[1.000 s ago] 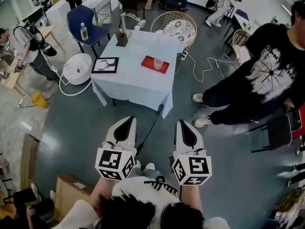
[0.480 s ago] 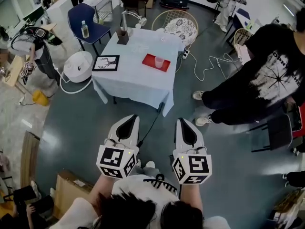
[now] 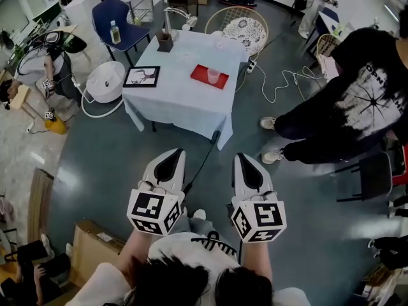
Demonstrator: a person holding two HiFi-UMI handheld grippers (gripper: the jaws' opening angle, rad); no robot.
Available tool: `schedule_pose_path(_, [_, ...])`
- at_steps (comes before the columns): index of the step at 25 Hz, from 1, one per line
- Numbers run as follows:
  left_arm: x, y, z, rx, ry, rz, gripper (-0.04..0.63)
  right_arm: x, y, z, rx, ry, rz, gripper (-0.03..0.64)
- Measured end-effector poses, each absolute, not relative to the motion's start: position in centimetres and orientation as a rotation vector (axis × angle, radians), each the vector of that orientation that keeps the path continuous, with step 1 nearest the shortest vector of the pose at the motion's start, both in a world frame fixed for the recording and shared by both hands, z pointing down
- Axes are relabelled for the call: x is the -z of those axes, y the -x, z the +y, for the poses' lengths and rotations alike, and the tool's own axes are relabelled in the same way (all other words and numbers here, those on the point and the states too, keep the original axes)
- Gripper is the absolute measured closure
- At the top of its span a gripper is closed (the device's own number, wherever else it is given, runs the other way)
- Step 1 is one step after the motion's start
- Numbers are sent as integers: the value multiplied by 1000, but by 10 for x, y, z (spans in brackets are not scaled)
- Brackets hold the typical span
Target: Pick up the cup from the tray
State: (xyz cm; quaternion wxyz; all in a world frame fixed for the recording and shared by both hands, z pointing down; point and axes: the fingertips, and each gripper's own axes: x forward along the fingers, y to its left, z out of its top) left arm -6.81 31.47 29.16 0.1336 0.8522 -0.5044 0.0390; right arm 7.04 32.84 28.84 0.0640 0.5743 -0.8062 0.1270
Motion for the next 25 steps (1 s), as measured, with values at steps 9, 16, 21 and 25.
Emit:
schedule_pose_path(9, [-308, 73, 305, -113, -2392, -1509, 595, -297, -82, 317, -386, -1694, -2440, 551])
schedule_pose_path(16, [-320, 66, 275, -165, -2425, -1490, 595, -303, -84, 286, -380, -1660, -2454, 512])
schedule_pose_path(21, [-323, 69, 226, -171, -2447, -1478, 595, -306, -78, 244, -359, -1664, -2445, 504])
schedule_pose_path(25, [-322, 76, 183, -176, -2437, -1469, 595, -308, -73, 207, -371, -1653, -2424, 485])
